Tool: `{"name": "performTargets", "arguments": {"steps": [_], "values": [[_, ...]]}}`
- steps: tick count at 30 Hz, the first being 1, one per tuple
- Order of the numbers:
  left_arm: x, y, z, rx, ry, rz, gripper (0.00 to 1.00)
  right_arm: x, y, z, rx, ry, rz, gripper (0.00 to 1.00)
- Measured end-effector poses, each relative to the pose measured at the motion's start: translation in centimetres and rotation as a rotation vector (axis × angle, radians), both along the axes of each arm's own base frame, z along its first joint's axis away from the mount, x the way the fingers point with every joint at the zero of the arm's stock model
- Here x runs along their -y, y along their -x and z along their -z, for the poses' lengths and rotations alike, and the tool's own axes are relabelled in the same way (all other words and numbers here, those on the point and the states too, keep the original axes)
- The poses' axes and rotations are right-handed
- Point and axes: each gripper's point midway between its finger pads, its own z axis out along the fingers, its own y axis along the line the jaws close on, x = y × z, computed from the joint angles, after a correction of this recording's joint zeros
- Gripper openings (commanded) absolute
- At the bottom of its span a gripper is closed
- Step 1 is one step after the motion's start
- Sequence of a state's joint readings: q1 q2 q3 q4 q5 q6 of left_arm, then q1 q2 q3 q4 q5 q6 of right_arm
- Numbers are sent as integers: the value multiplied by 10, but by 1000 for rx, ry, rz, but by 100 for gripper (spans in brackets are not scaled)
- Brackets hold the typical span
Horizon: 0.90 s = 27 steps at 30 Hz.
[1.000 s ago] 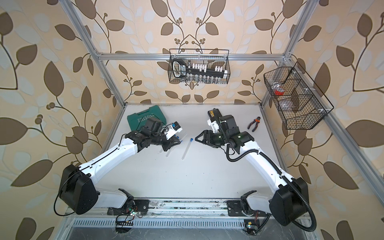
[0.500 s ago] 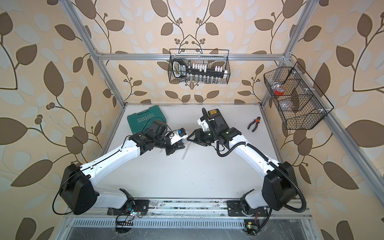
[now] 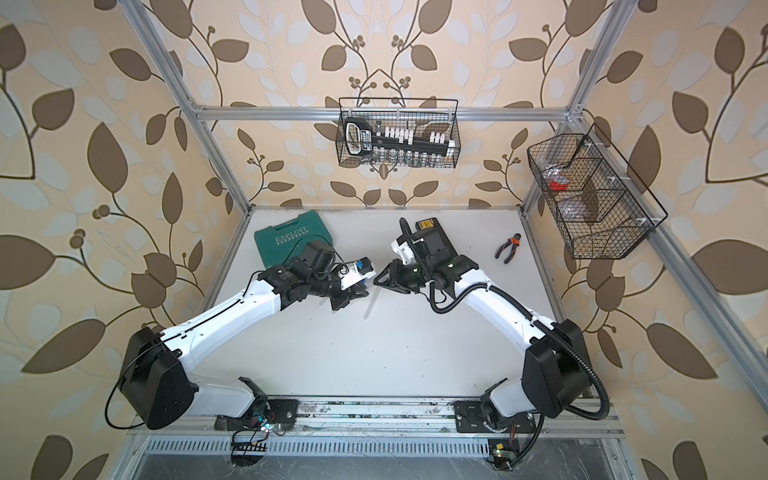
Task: Insert stoppers into test tubes
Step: Pick up the test tube at the center of the board.
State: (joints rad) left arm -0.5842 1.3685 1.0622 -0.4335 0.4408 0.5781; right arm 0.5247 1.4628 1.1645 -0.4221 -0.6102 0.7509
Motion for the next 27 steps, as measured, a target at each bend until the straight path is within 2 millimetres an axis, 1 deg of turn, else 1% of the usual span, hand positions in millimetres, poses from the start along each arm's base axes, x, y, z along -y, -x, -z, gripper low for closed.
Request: {"name": "performTargets", "arguments": {"steps": [6, 11, 13, 16, 18, 20, 22, 24, 27], "values": [[0, 2, 3, -6, -13, 4, 6, -2, 1, 3, -7, 5, -6, 23], [-1, 3, 4, 1, -21, 14, 6, -3, 2, 3, -5, 6, -11, 15], [-1, 3, 4, 1, -24, 17, 8, -3, 2, 3, -6, 3, -13, 14], [-2, 3, 4, 6, -28, 18, 17, -4, 3, 2, -7, 1, -17, 10], [-2, 2, 5, 14, -32, 18, 27, -4, 3, 2, -9, -1, -16, 9], [-2, 0, 4, 35, -39, 21, 42, -5, 4, 1, -12, -7, -24, 7], [-3, 0, 3, 52, -36, 19, 51, -6, 5, 1, -15, -14, -30, 7], [-7, 1, 2, 69, -33, 9, 53, -7, 6, 0, -16, -20, -36, 6], [-13, 7, 4, 97, -25, 0, 53, -9, 8, -2, -20, -33, -50, 6]]}}
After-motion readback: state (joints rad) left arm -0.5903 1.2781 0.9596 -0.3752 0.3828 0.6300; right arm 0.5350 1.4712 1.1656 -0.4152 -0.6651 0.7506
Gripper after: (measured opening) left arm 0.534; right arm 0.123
